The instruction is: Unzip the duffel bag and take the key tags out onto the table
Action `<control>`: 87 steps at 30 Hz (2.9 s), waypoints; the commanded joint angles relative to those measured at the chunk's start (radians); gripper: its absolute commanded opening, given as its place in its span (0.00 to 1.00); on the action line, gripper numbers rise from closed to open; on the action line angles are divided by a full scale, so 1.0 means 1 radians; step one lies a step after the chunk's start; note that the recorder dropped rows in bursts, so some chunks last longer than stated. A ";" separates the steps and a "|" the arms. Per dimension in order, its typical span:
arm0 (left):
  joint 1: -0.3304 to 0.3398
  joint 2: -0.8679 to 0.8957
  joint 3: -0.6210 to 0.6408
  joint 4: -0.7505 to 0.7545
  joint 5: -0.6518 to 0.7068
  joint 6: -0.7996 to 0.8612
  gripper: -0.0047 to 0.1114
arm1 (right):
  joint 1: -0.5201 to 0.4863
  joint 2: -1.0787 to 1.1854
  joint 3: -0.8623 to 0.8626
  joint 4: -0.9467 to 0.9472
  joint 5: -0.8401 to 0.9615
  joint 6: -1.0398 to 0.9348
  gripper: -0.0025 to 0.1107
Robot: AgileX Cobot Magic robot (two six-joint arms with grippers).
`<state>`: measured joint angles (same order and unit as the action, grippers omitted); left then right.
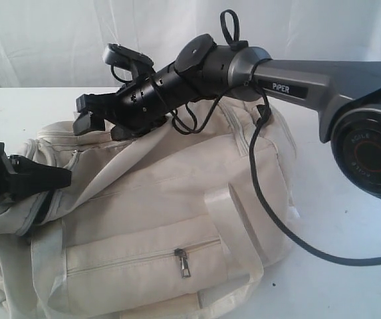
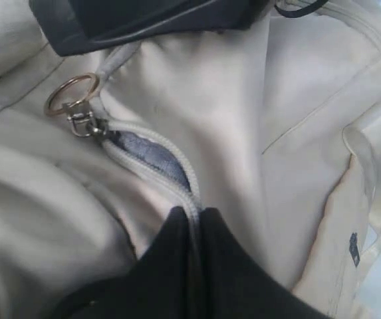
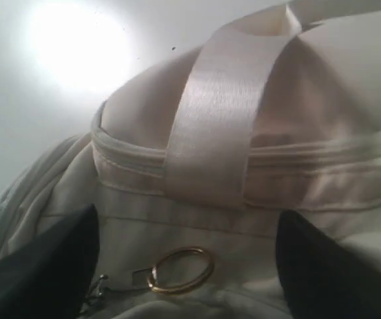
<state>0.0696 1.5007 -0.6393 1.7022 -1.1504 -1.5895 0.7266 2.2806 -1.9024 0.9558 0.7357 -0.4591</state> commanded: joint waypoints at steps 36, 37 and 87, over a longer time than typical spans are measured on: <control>-0.015 -0.011 0.012 0.042 -0.071 0.000 0.04 | 0.059 0.067 0.008 0.061 0.086 0.096 0.24; -0.015 -0.011 0.012 0.042 -0.071 0.000 0.04 | 0.059 0.067 0.008 0.061 0.086 0.096 0.22; -0.013 -0.013 0.012 0.042 -0.071 -0.006 0.04 | -0.089 -0.076 0.005 -0.295 -0.184 -0.113 0.02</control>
<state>0.0696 1.5007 -0.6393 1.6975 -1.1603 -1.5895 0.6678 2.2258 -1.9004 0.7164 0.6065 -0.5654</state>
